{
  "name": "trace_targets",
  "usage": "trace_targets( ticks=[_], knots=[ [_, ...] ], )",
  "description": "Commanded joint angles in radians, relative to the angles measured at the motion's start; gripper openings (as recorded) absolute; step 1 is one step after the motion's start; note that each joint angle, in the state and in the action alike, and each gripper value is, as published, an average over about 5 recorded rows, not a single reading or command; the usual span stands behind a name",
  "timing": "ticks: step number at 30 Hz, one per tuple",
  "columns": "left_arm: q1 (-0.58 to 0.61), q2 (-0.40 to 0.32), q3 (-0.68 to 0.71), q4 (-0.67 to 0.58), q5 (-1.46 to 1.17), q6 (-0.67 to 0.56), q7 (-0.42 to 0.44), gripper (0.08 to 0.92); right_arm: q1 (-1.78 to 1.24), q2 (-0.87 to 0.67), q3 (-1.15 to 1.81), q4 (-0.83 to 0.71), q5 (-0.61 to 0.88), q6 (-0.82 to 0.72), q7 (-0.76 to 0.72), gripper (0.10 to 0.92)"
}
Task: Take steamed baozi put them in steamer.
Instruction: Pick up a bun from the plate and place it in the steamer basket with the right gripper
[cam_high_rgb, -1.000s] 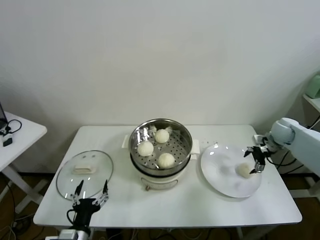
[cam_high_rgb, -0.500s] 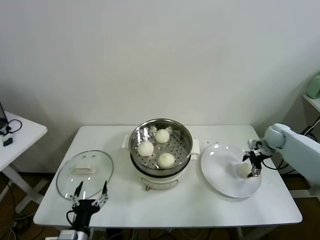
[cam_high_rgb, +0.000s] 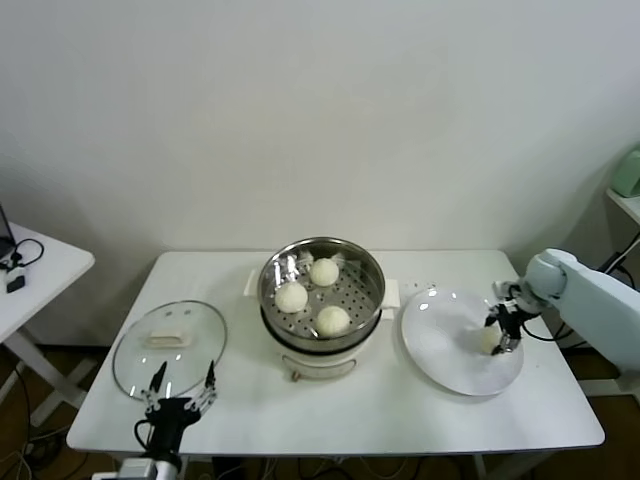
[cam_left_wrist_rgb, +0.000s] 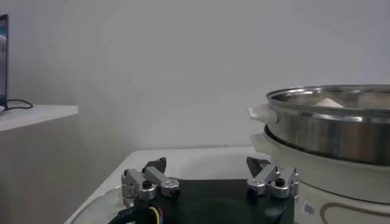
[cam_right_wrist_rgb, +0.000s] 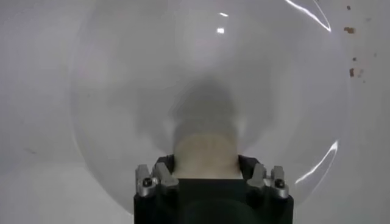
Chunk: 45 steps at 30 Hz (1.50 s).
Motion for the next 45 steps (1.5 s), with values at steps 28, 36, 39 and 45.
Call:
trace_targets(
  ticks=[28, 36, 39, 45],
  knots=[
    [-0.041, 0.008, 0.053, -0.024, 0.04, 0.026, -0.042, 0.823, 0.863, 0.332, -0.7, 0.099, 0.86, -0.124, 0.005, 0.628],
    [-0.04, 0.009, 0.059, -0.023, 0.041, 0.016, -0.042, 0.823, 0.86, 0.472, -0.729, 0.125, 0.908, -0.154, 0.026, 0.629],
    [-0.031, 0.011, 0.054, -0.023, 0.037, 0.012, -0.04, 0.823, 0.841, 0.506, -0.73, 0.144, 0.911, -0.167, 0.043, 0.631],
    [-0.017, 0.012, 0.045, -0.025, 0.035, 0.006, -0.036, 0.823, 0.8, 0.532, -0.735, 0.193, 0.901, -0.189, 0.076, 0.628]
  ],
)
